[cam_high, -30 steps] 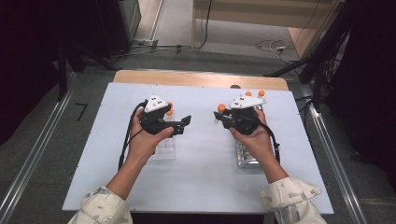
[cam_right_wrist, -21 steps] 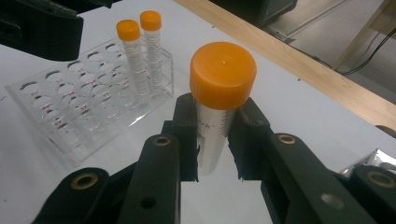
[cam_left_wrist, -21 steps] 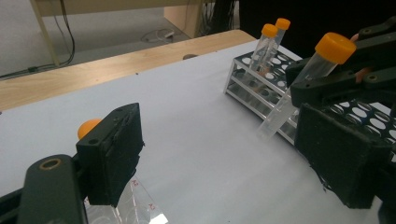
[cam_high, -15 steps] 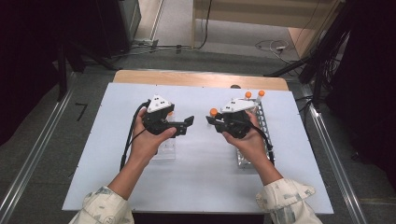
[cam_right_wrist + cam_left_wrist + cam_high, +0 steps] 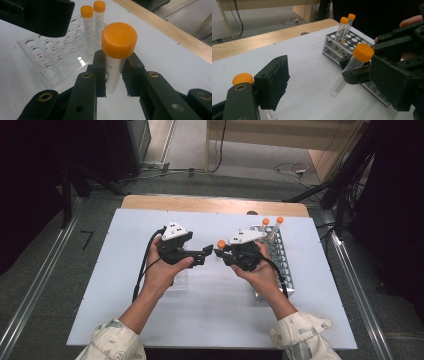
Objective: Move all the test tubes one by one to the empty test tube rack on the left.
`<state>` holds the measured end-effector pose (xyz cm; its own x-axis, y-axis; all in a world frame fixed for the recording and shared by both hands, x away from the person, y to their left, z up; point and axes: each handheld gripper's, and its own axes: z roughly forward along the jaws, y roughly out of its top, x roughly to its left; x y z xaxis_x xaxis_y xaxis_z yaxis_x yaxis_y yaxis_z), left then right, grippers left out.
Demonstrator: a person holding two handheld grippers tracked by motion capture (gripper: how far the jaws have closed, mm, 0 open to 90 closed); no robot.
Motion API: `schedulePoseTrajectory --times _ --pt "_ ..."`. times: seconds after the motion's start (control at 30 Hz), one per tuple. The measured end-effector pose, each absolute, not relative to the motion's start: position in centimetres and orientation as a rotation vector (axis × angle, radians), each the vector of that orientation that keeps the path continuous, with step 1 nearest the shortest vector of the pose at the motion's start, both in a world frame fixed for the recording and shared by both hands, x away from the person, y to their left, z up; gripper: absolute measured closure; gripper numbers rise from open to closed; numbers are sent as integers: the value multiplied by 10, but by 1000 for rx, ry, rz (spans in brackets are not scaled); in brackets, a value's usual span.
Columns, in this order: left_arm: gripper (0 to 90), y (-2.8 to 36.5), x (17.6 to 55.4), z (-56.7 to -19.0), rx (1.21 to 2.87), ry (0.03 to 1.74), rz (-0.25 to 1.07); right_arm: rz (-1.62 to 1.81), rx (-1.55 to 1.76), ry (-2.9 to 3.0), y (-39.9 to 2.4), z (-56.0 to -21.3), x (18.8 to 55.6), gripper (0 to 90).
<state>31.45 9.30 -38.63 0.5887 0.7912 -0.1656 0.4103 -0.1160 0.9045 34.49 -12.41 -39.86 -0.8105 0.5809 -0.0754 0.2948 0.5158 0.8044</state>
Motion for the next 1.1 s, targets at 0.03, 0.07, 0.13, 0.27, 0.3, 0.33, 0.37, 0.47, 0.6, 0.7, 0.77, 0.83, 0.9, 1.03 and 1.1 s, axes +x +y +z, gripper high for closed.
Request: schedulePoseTrajectory --times 0.03,0.07,0.13,0.27,0.3,0.33,0.37,0.47,0.6,0.7,0.77,0.83,0.9,1.03,1.1 --pt "176 93 314 -386 1737 994 440 1193 723 2426 -123 -399 345 713" --pt "176 92 314 -386 1739 994 439 1194 722 2428 -123 -399 345 713" --pt "176 91 314 -386 1742 987 435 1192 719 2432 -121 -399 344 713" --pt "175 88 314 -387 1750 976 428 1193 717 2438 -118 -400 344 713" --pt "175 87 314 -387 1749 977 426 1193 717 2441 -118 -400 344 713" --pt "174 86 314 -387 1750 976 424 1195 712 2444 -117 -401 344 713" --pt "174 85 314 -388 1751 972 425 1195 707 2448 -116 -401 343 713" --pt "174 83 314 -387 1753 969 423 1193 702 2459 -113 -402 342 713" --pt "188 82 314 -388 1758 967 432 1191 675 2472 -109 -404 340 713" --pt "211 80 315 -389 1764 963 433 1191 687 2478 -106 -404 339 713" --pt "245 79 315 -390 1762 958 427 1194 685 2480 -106 -405 340 713" --pt "278 77 314 -390 1770 950 419 1197 687 2481 -106 -404 339 713" --pt "298 76 313 -390 1774 942 425 1200 675 2479 -106 -404 339 713" --pt "360 75 312 -390 1769 934 423 1204 681 2480 -105 -403 339 713" --pt "398 75 312 -389 1772 927 429 1207 680 2479 -105 -403 339 713"
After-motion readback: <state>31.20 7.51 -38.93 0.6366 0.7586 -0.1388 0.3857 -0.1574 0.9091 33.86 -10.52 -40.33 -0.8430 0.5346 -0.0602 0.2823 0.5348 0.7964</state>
